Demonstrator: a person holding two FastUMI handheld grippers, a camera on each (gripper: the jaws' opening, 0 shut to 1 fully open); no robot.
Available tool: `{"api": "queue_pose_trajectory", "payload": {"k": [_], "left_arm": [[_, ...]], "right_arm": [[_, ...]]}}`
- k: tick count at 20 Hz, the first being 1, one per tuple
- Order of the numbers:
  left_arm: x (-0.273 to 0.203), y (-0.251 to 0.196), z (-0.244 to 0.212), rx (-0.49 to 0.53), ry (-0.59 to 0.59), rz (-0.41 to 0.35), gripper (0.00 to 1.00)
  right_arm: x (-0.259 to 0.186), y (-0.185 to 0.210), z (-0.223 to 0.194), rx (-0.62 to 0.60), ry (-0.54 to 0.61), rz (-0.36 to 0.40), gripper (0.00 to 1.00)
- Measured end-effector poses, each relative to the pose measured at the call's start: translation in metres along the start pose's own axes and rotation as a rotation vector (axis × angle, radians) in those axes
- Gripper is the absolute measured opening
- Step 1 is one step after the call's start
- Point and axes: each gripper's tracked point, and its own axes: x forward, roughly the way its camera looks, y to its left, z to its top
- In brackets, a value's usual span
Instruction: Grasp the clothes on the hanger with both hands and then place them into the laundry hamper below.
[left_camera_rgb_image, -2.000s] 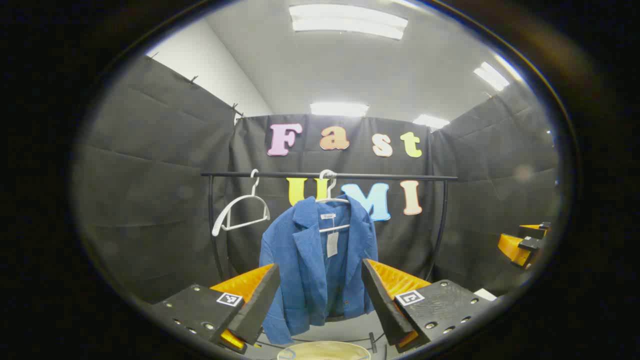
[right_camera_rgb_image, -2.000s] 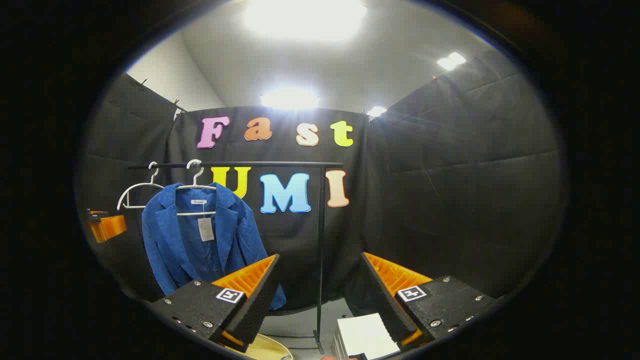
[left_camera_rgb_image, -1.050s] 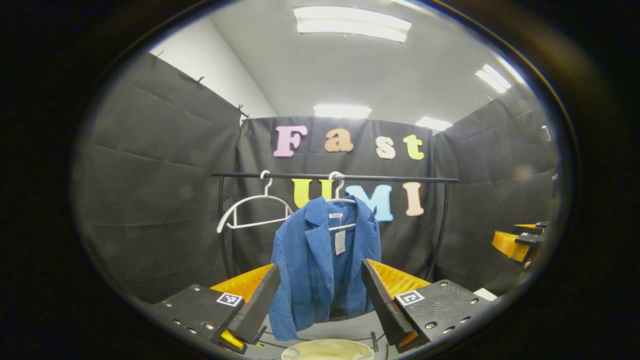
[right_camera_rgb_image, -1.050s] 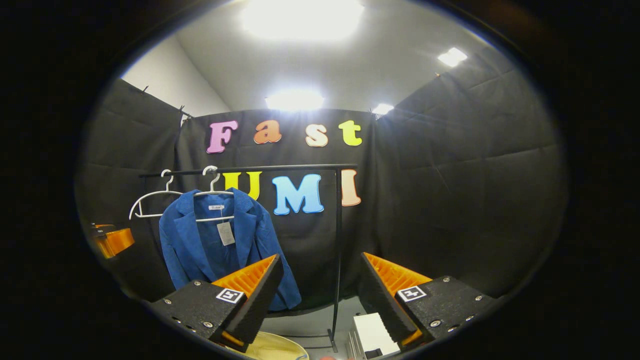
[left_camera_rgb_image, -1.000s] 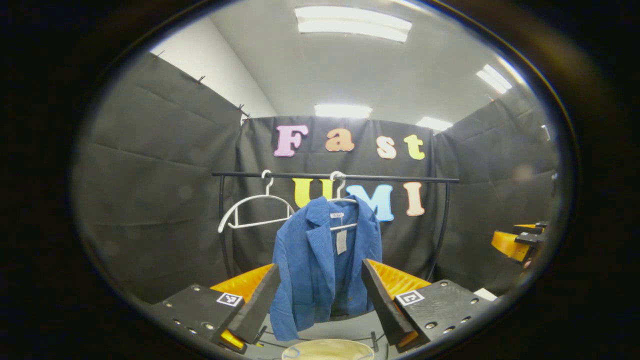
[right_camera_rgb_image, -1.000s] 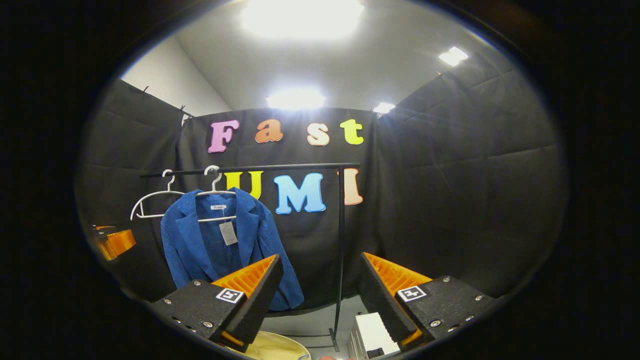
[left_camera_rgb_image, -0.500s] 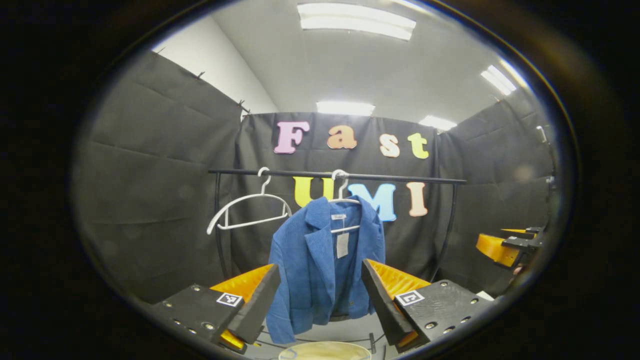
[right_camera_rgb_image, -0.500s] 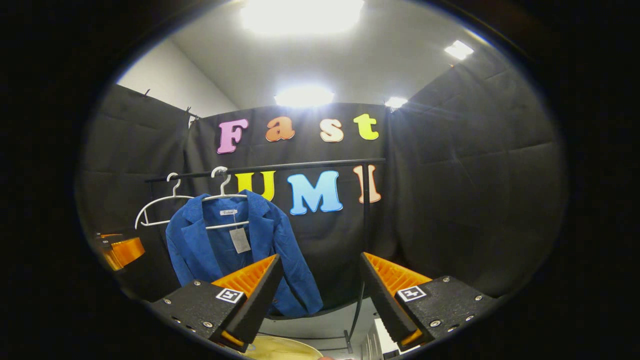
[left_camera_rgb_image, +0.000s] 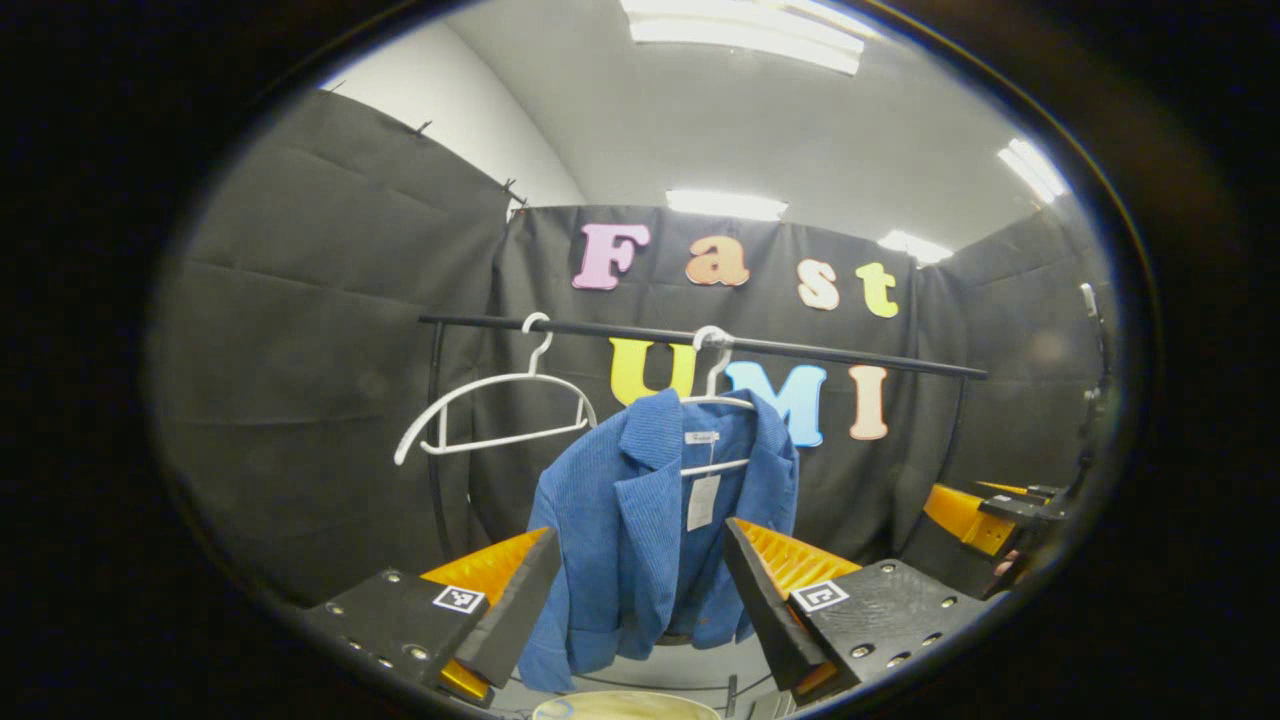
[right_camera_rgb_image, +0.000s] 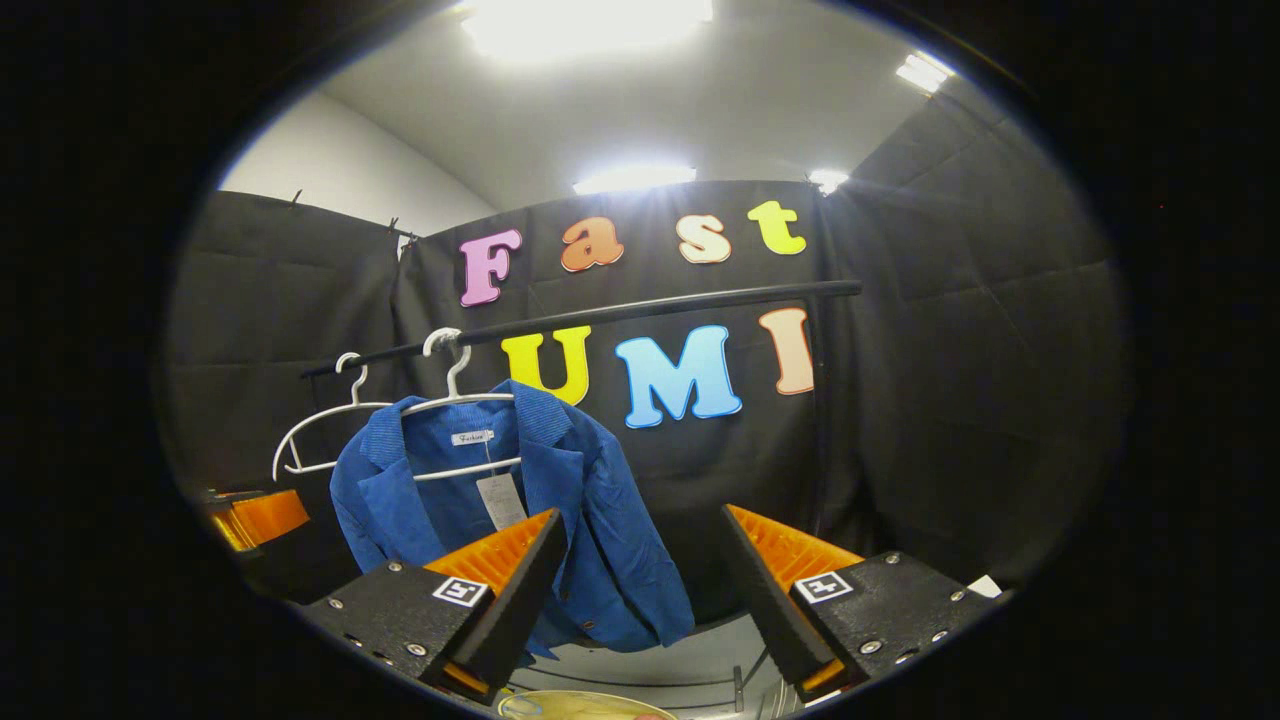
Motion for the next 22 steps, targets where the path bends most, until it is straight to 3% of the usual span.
{"api": "queue_pose_trajectory", "payload": {"k": [6,22], "left_arm": [[0.038,0.004,-0.013,-0.055,0.019,0.069,0.94],[0.134,-0.017,-0.031,-0.017,0.054,0.227,0.93]], "right_arm": [[0.061,0.024,-0.012,0.018,0.064,0.109,0.94],[0.170,0.083,-0.037,0.009,0.163,0.356,0.95]]}}
